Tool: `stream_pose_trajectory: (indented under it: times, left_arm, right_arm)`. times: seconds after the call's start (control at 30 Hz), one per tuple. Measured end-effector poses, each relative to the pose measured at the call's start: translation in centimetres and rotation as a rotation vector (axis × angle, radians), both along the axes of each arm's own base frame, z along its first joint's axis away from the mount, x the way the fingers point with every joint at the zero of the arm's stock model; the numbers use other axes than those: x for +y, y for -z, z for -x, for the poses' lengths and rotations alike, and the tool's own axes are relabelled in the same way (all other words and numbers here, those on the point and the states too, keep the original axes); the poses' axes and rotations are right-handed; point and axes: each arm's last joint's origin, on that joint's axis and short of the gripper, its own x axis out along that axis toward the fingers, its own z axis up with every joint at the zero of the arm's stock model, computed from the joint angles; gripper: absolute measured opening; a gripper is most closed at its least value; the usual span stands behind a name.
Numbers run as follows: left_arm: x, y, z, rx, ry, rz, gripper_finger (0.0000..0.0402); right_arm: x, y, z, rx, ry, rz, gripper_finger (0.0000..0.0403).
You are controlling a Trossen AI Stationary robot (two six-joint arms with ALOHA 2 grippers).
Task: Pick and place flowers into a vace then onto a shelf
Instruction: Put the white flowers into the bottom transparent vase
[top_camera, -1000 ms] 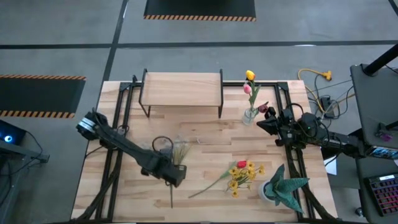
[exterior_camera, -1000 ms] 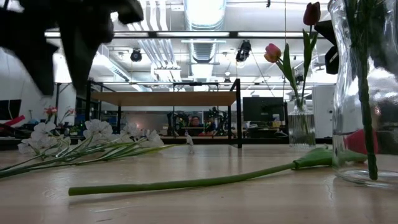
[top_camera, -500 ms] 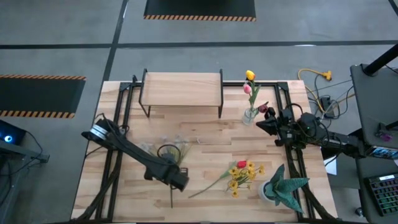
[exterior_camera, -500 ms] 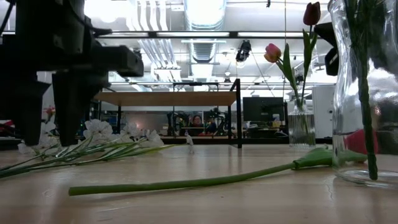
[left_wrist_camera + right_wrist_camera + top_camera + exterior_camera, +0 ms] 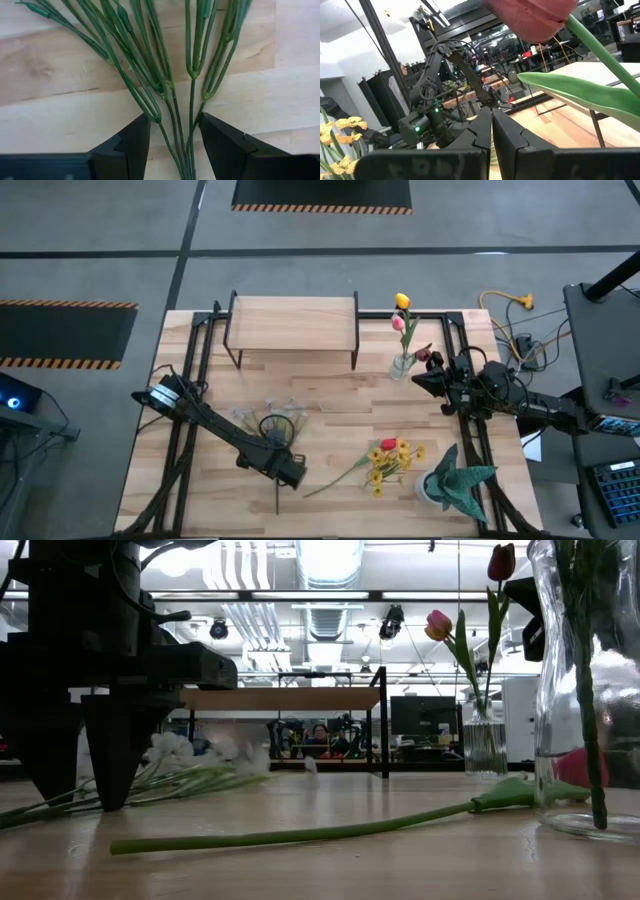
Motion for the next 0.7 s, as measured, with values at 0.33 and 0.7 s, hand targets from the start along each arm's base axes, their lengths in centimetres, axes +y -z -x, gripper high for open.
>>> stream_pose_trajectory:
  times: [0.33,0.7]
  left_arm:
    - [0.1,0.7,0.2,0.017,0.014,-0.004,0.0125]
    - [0.0,-0.6,-0.1,-0.014,0.119,0.005,0.0005]
  right_arm:
    - [0.0,-0.1,0.0,-0.009,0.000,0.004,0.0009]
    - [0.0,-0.1,0.0,-0.009,-0.004,0.001,0.0009]
